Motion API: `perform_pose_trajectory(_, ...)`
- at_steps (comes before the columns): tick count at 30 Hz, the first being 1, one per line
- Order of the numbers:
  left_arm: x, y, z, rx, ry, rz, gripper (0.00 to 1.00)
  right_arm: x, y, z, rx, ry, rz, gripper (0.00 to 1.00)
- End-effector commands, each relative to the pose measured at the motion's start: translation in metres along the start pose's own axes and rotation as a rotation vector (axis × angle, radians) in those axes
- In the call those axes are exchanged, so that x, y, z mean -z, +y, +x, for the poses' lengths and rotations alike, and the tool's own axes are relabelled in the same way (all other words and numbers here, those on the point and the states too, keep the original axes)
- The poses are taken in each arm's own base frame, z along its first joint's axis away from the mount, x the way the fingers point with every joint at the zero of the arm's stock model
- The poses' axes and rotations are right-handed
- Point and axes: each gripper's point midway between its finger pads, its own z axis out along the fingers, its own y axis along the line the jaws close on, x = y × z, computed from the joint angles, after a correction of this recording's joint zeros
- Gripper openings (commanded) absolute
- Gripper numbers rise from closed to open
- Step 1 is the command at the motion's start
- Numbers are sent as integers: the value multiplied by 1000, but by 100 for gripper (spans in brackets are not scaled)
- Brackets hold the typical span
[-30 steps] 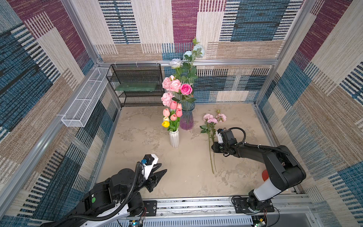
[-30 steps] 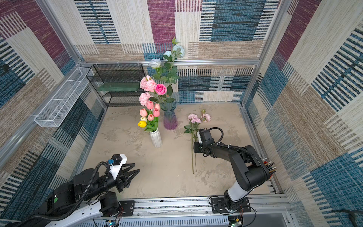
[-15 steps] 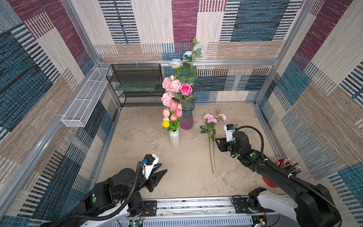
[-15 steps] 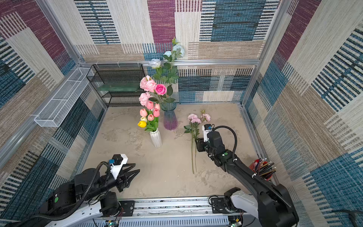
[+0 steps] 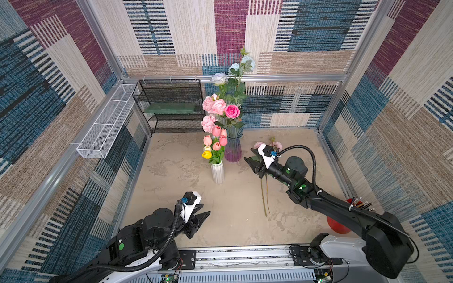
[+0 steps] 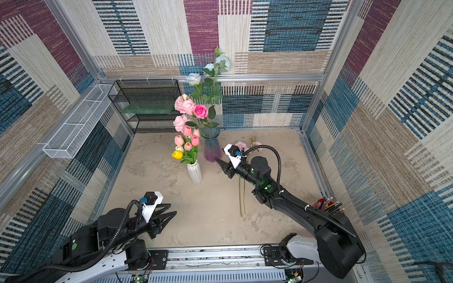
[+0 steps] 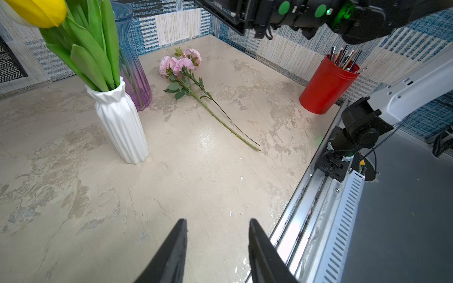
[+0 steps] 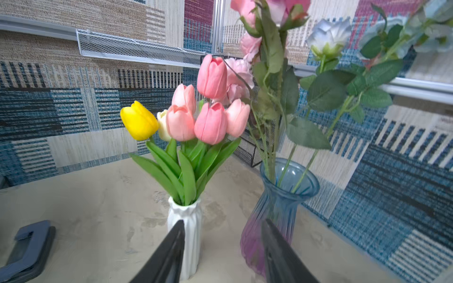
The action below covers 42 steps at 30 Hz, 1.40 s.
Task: Pick out pink flowers from the vase
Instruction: Pick up the flower from the vase.
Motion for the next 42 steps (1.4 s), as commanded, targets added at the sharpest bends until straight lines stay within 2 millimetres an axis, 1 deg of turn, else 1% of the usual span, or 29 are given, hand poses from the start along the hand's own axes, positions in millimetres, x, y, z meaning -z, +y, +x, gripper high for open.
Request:
perform_pose_trajectory(1, 4, -1, -5, -11, -23, 6, 43, -21, -14, -25, 132, -131, 22, 53)
perform_pose_trajectory(3, 6, 1, -6, -9, -38, 2, 43, -36, -25, -18, 133, -141, 36, 52)
perform_pose_trajectory(6, 11, 4, -9, -4, -62, -9, 43, -51, -39, -9, 120, -165, 58, 52)
perform_pose_trajectory(11, 17, 8, -12, 4, -95, -25, 44, -72, -53, 8, 91, -187, 57, 52)
perform_pose_trajectory(16, 19, 11, -13, 4, -104, -41, 43, -94, -60, 21, 69, -184, 42, 50)
perform_pose_trajectory(20, 20, 11, -13, 4, -109, -38, 43, -113, -55, 31, 96, -182, -21, 49)
perform_pose_trajectory(24, 22, 12, -14, 7, -118, -43, 43, -124, -62, 37, 77, -192, -16, 46)
perform_pose_trajectory(27, 22, 13, -14, 8, -119, -43, 43, -129, -69, 39, 60, -192, -8, 40)
perform_pose_trajectory(30, 21, 13, -14, 6, -118, -44, 43, -134, -70, 41, 41, -185, -18, 32)
perform_pose_trajectory(34, 21, 12, -14, 6, -118, -40, 44, -138, -68, 43, 31, -172, -47, 15)
perform_pose_trajectory(36, 21, 12, -14, 5, -118, -39, 44, -139, -66, 43, 28, -169, -61, 8)
perform_pose_trajectory(39, 21, 11, -14, 6, -119, -37, 44, -142, -64, 44, 21, -154, -72, 8)
perform_pose_trajectory(42, 21, 11, -14, 6, -119, -36, 44, -141, -62, 42, 26, -158, -75, 2)
